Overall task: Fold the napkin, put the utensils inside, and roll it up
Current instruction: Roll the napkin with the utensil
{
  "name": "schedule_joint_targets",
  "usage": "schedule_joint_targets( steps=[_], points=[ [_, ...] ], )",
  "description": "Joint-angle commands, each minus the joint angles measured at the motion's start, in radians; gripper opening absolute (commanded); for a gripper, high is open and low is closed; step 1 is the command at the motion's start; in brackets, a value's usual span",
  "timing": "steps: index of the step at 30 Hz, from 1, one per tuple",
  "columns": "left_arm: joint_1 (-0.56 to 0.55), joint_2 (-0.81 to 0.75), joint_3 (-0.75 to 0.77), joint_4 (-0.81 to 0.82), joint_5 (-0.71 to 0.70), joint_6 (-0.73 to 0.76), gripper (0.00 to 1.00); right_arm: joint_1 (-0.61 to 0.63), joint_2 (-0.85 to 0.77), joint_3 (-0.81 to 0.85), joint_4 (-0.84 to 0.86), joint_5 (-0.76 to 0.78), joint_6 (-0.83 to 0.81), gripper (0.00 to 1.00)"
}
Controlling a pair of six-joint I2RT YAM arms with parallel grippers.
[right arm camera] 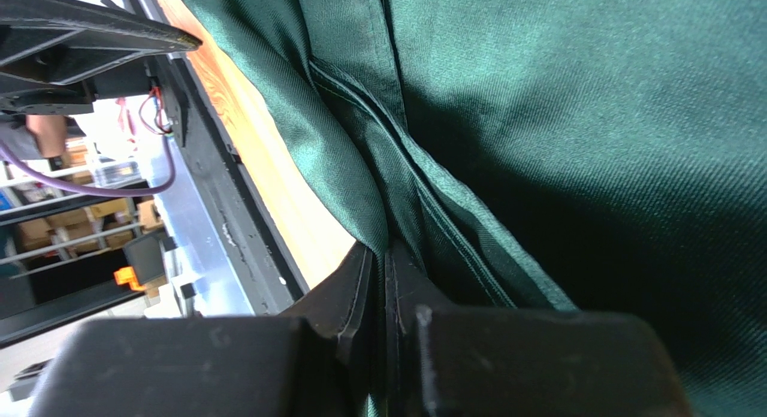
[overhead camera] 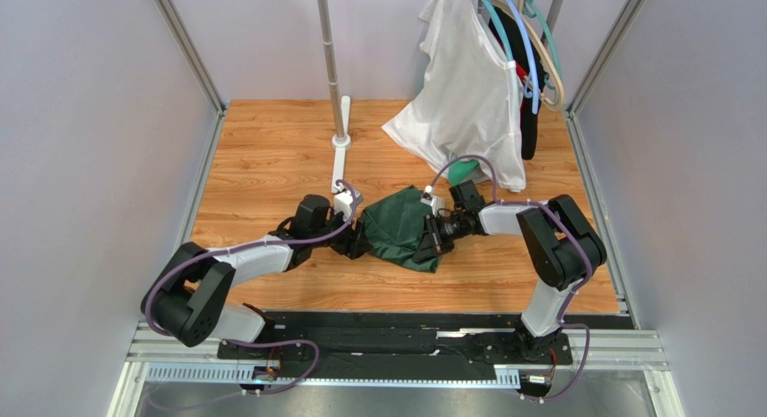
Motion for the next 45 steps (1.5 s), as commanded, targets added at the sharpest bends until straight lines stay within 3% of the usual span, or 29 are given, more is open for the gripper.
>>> schedule_joint_targets(
  steps=[1,12,18,28,35,40,41,45],
  points=[
    [0.005,0.002,0.025,0.035,-0.037,-0.016,0.67,-0.020,0.039,0.024,-0.014,0.007,0.002,0.00],
    [0.011,0.051,0.046,0.015,-0.081,-0.028,0.62,-0.041,0.059,0.024,-0.010,-0.008,0.013,0.00],
    [0.017,0.088,0.079,0.029,-0.090,-0.059,0.44,-0.041,0.062,0.022,-0.016,0.012,0.016,0.00],
    [0.075,0.120,0.149,-0.068,0.015,-0.082,0.33,-0.043,0.060,0.024,-0.029,0.050,0.016,0.00],
    [0.080,0.208,0.227,-0.154,0.054,-0.085,0.23,-0.040,-0.006,0.017,-0.052,0.110,0.013,0.16],
    [0.080,0.254,0.283,-0.221,0.052,-0.073,0.14,-0.037,-0.044,0.020,-0.079,0.141,0.010,0.37],
    [0.080,0.260,0.304,-0.258,0.049,-0.064,0.12,-0.031,-0.059,0.024,-0.083,0.144,0.010,0.46],
    [0.080,0.271,0.339,-0.315,0.043,-0.058,0.07,-0.015,-0.113,0.033,-0.118,0.182,0.008,0.59]
  ],
)
